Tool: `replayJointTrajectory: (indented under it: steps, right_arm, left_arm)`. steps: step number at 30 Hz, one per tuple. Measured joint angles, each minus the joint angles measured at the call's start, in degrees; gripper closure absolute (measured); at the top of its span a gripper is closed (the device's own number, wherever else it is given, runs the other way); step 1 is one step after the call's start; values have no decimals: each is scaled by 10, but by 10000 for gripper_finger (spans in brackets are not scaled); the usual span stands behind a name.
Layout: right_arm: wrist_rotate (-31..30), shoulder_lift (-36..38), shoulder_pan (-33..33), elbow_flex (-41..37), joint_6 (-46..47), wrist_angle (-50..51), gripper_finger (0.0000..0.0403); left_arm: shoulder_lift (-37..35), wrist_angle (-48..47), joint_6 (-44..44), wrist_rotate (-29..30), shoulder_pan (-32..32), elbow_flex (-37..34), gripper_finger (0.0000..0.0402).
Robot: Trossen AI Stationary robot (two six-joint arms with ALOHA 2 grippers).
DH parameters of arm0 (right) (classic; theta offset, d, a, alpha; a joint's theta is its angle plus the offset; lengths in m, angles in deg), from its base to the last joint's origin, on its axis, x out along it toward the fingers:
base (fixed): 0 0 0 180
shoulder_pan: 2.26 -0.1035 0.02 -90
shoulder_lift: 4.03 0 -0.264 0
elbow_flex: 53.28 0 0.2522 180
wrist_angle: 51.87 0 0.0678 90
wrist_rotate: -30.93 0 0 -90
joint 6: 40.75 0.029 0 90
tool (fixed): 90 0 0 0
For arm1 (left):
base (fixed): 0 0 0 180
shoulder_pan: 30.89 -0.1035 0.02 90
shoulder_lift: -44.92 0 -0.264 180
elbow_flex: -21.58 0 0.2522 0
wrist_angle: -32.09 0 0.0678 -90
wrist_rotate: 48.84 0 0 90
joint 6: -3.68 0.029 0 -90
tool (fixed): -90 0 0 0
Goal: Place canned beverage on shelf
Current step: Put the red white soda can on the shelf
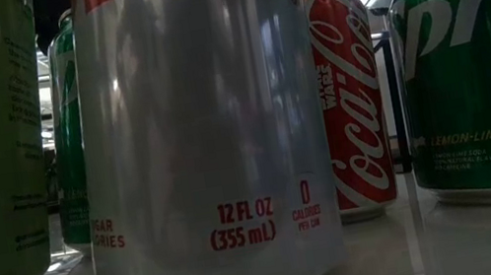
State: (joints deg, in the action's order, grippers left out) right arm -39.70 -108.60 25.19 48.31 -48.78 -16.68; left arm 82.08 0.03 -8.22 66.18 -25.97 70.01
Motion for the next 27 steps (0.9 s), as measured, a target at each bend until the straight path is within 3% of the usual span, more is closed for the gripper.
replayJointTrajectory:
  steps: [27]
  right_arm:
    - [-24, -42, 0, 0, -15, -49, 107]
  left_arm:
    - [0, 0, 4, -6, -17, 0, 13]
